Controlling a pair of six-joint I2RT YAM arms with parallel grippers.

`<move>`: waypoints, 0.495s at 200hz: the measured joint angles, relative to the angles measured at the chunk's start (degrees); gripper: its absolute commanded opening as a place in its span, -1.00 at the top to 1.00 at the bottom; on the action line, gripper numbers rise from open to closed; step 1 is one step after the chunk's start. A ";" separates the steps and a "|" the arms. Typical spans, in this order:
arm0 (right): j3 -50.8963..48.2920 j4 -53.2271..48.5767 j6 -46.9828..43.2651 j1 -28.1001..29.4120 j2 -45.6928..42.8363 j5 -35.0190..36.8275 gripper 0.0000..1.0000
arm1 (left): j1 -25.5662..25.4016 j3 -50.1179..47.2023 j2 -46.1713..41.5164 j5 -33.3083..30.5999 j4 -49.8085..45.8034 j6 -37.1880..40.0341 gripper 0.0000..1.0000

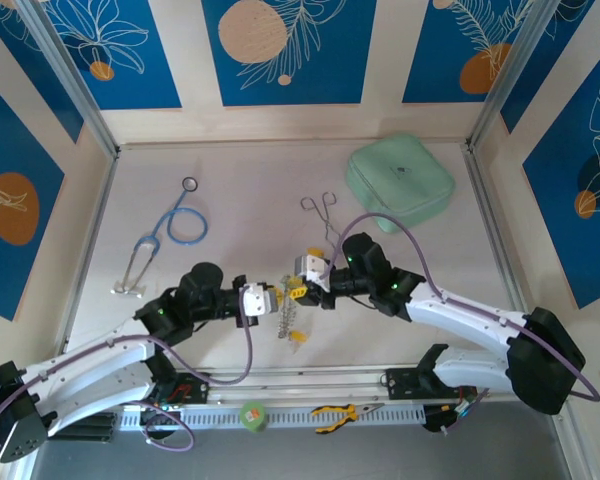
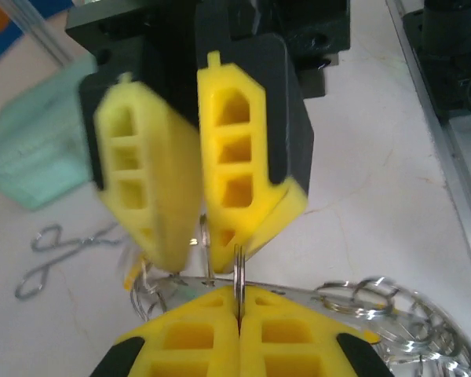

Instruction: Put the keys on the keyring

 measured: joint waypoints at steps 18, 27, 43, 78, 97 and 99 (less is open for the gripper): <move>3.28 -2.47 0.76 -1.27 1.44 1.38 0.24 | -0.09 7.23 3.87 -4.48 -8.96 -8.63 1.00; 4.57 -3.65 1.16 -1.88 1.51 2.08 0.24 | -0.09 11.76 6.49 -7.02 -13.79 -12.41 1.00; 6.34 -5.42 2.12 -2.93 1.16 3.04 0.27 | -0.09 20.94 12.04 -11.78 -23.32 -18.62 1.00; 6.75 -8.11 4.28 -2.29 -2.73 4.68 0.55 | -0.07 39.74 24.98 -19.39 -40.65 -30.93 1.00; 4.85 -5.66 3.15 3.15 -4.68 4.59 0.62 | 0.28 47.63 32.13 -21.05 -49.77 -38.42 1.00; 4.55 -5.29 3.08 3.78 -4.68 4.61 0.63 | 0.37 48.37 32.87 -21.07 -50.71 -39.39 1.00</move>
